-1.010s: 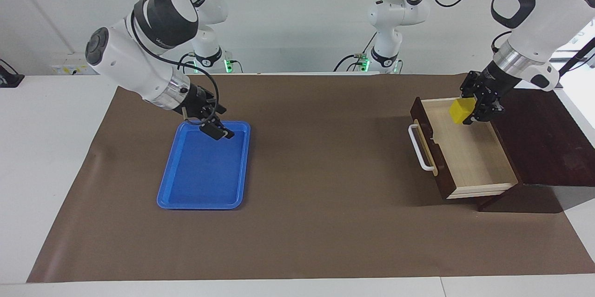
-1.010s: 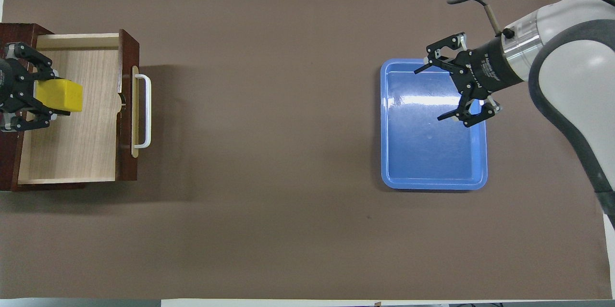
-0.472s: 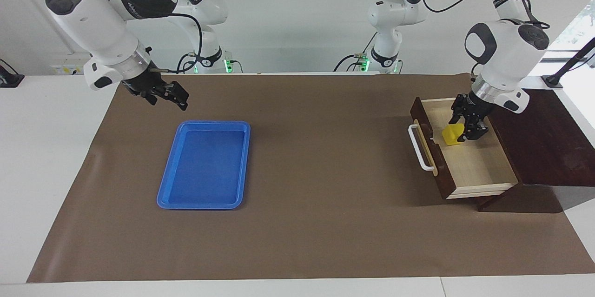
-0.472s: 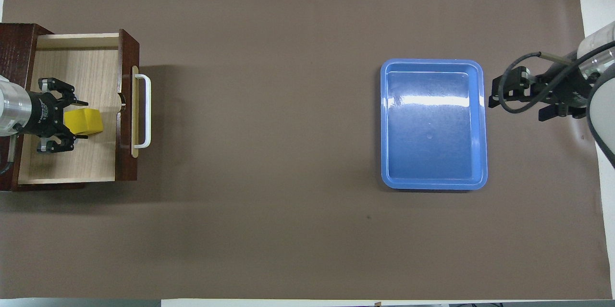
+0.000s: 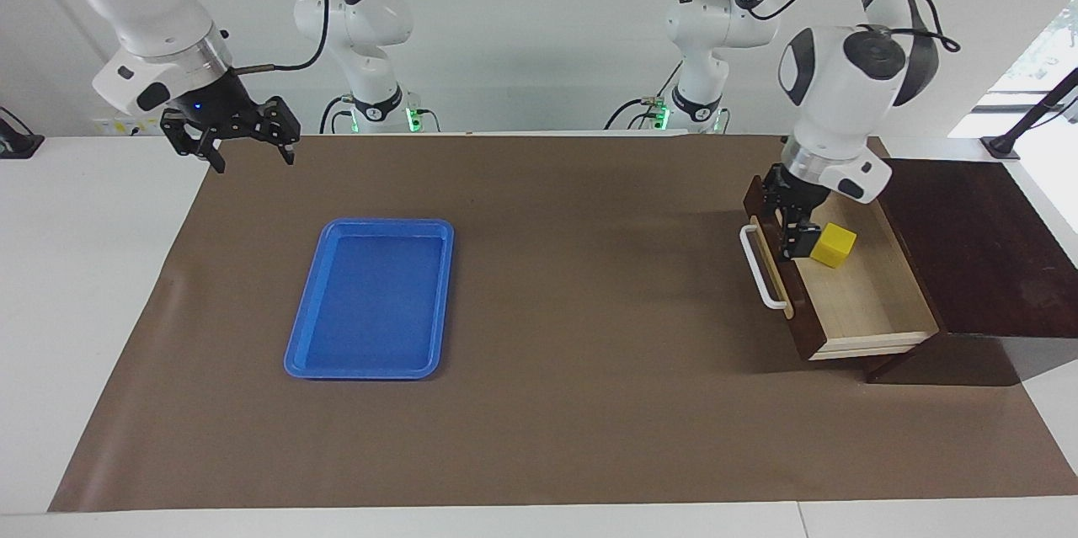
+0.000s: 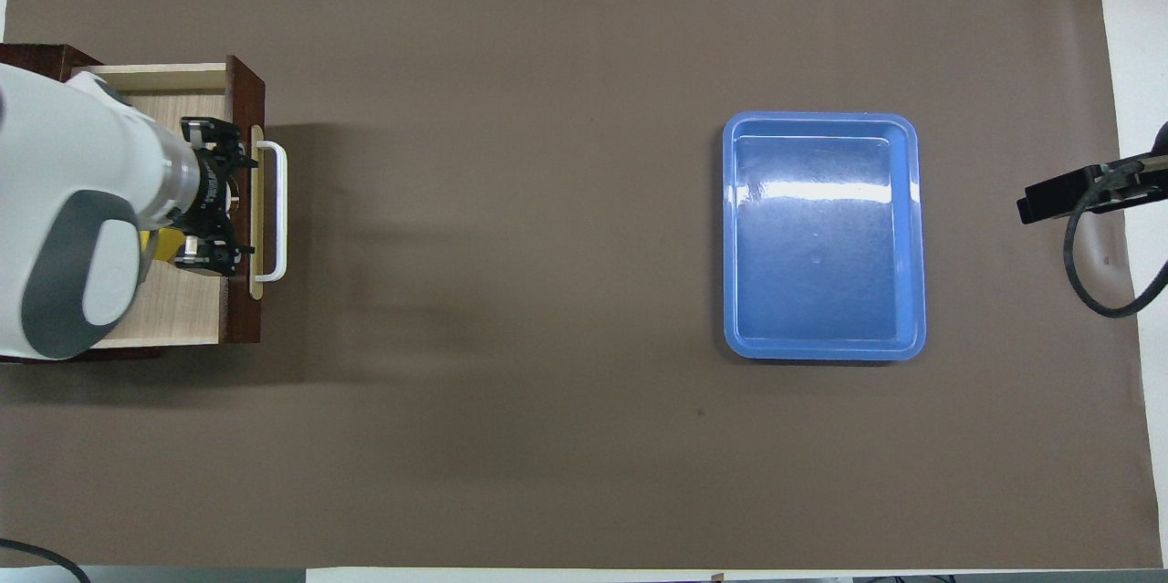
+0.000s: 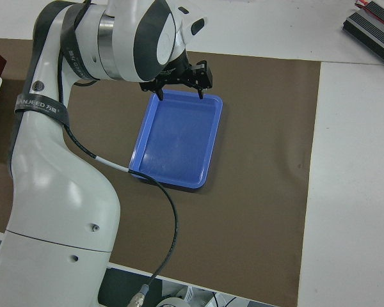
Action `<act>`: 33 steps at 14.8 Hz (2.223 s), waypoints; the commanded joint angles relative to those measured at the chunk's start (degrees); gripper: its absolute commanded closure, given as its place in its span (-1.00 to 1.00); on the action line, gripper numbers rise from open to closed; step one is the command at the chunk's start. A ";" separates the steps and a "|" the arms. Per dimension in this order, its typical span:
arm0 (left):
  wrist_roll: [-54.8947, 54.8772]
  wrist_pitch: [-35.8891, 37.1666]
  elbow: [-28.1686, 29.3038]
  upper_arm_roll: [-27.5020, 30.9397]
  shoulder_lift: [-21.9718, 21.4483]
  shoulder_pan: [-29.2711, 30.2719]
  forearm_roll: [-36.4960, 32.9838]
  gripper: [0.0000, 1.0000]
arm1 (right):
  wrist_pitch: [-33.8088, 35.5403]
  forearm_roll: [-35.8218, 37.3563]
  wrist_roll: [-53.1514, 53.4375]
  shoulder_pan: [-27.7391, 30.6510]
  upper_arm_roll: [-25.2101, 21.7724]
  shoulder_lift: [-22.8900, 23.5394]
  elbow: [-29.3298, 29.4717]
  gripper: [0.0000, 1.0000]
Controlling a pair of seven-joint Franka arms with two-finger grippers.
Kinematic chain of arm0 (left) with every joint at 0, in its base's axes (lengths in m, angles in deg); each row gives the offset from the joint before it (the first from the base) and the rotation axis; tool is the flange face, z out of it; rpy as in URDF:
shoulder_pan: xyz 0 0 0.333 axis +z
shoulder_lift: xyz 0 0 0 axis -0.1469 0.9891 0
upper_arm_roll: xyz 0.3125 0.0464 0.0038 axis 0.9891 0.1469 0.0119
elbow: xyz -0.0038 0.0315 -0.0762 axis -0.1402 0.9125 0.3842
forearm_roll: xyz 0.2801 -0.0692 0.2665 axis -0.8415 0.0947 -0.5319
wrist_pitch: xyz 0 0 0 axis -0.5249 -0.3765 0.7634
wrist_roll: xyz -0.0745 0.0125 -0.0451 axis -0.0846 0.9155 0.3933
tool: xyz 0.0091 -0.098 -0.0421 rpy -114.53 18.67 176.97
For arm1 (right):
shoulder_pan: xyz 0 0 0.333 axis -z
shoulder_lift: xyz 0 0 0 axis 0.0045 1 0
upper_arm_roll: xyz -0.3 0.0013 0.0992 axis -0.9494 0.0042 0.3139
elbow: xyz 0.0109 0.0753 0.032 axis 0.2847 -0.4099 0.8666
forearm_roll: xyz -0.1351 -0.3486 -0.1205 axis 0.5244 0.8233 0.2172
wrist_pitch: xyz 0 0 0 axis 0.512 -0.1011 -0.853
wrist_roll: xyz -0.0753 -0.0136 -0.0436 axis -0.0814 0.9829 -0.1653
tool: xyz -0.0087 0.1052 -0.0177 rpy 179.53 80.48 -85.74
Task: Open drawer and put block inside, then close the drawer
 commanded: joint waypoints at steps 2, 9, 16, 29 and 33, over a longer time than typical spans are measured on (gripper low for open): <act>2.84 -1.29 1.36 1.03 2.47 0.60 -4.11 -1.00 | -2.41 1.10 2.76 0.03 0.10 -0.23 -2.48 -1.00; 1.52 2.66 -3.39 1.12 4.23 8.51 -10.89 -1.00 | 1.72 0.31 6.04 -0.07 -0.52 0.38 -3.01 -1.00; -6.65 1.17 -1.45 0.95 3.70 16.68 -10.89 -1.00 | 2.78 0.49 6.22 0.20 -0.69 0.12 -2.66 -1.00; -36.36 12.91 -5.39 -0.28 -4.54 11.94 -1.18 -1.00 | 2.69 0.75 5.78 0.64 -0.61 0.12 -2.57 -1.00; -59.34 23.47 -13.47 -0.81 -5.09 10.46 2.03 -1.00 | 2.69 0.75 5.78 0.55 -0.61 0.12 -2.57 -1.00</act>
